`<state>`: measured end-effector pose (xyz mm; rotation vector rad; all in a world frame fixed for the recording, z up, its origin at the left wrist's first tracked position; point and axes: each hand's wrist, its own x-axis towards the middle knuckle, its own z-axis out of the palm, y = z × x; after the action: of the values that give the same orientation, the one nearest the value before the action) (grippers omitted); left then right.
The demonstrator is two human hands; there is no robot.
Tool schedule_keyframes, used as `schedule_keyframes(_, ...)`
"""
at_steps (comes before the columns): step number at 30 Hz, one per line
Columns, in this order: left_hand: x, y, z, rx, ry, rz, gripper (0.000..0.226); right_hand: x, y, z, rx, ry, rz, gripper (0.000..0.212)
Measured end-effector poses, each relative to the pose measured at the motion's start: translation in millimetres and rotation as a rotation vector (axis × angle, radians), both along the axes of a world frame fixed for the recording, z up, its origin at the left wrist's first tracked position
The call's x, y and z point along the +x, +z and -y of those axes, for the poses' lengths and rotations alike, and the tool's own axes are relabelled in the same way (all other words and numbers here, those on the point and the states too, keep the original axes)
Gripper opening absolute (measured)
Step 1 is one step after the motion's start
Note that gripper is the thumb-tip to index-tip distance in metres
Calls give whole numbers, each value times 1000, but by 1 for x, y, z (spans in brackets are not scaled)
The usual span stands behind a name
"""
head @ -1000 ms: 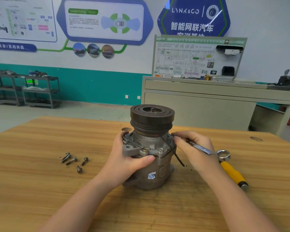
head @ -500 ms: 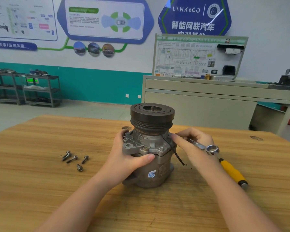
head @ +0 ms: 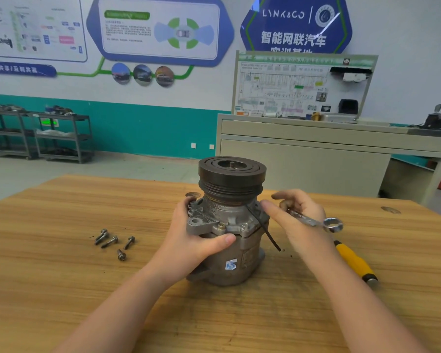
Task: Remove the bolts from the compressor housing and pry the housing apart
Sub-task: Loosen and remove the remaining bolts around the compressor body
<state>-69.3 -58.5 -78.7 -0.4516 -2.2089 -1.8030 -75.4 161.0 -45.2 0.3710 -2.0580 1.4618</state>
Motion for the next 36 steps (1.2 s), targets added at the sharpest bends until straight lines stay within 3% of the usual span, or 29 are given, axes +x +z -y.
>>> schedule_keyframes(4, 2, 1, 0, -1, -2, 10, 119, 1, 0, 0, 73, -8, -1, 13)
schedule_keyframes(27, 3, 4, -2, 5, -12, -3, 107, 5, -3, 8, -6, -33, 7, 13)
schedule_keyframes(36, 3, 2, -1, 1, 0, 4, 122, 4, -5, 8, -29, -26, 4, 7)
